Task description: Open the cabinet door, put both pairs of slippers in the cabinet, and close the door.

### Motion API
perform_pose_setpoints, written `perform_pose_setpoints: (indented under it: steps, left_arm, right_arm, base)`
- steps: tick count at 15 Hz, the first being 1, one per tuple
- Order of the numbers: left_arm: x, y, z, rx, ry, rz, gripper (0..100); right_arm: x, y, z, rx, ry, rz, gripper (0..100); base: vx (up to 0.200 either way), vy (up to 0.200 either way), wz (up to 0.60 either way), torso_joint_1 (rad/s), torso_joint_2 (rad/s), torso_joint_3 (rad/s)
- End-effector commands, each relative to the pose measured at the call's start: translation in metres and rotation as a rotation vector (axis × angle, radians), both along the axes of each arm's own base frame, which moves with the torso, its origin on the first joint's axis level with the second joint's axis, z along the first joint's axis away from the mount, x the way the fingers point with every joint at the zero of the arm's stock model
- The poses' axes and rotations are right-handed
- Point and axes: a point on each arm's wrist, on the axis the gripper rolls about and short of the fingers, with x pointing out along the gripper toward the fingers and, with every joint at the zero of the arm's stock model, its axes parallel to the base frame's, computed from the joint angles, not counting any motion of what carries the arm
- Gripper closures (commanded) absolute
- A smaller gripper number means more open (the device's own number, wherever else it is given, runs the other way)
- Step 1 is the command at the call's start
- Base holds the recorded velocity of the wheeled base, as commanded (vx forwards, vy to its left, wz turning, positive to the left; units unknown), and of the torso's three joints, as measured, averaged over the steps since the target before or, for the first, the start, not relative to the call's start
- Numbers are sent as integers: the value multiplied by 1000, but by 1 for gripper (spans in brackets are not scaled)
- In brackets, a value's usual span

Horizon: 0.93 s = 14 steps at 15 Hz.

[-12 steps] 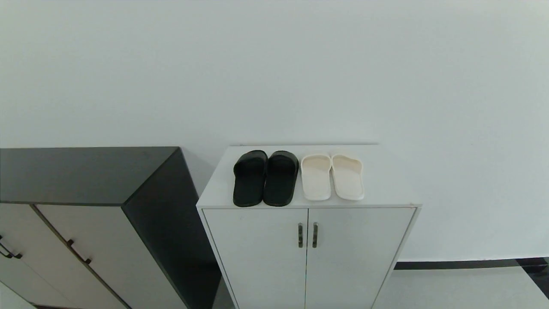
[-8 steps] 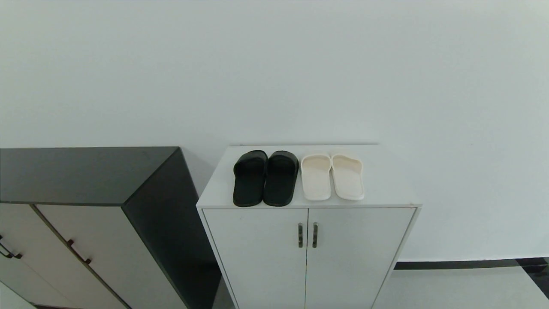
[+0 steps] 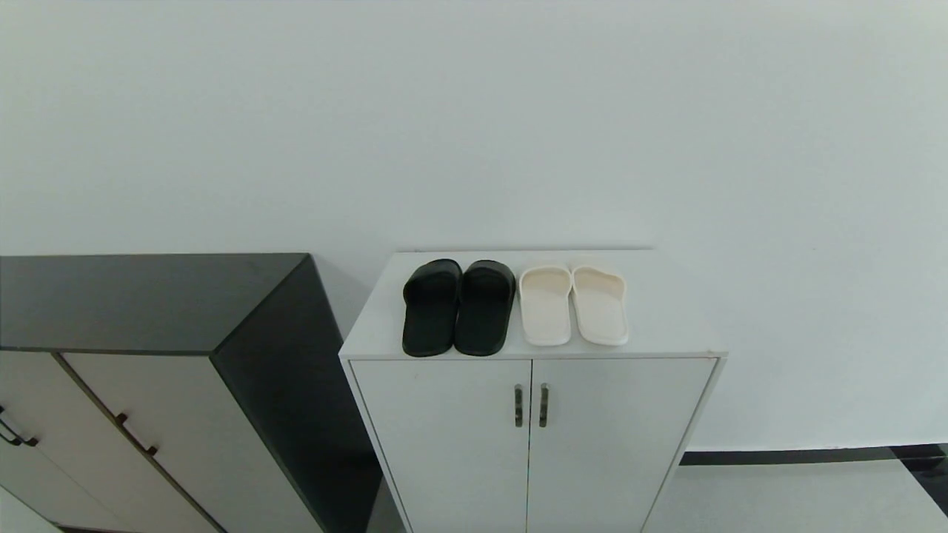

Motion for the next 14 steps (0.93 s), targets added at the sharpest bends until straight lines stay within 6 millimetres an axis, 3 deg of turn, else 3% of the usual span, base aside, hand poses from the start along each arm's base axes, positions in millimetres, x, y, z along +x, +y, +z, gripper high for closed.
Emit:
perform_pose_setpoints:
  steps: [1,3,4,7,14]
  left_arm:
    - [0,0,0,0,1,1,100]
    - [0,0,0,0,1,1,100]
    - [0,0,0,0,1,1,100]
    - [0,0,0,0,1,-1,100]
    - [0,0,0,0,3,1,100]
  right_arm:
    - [115,40,1,16,303,191,0]
    - [141,69,10,40,294,181,0]
    - [156,96,23,78,276,183,0]
    - [187,138,35,66,256,189,0]
    - [277,218,38,39,244,97,0]
  base:
    - [0,0,0,0,0,0]
    - [0,0,0,0,0,0]
    - [0,0,0,0,0,0]
    - [0,0,0,0,0,0]
    - [0,0,0,0,0,0]
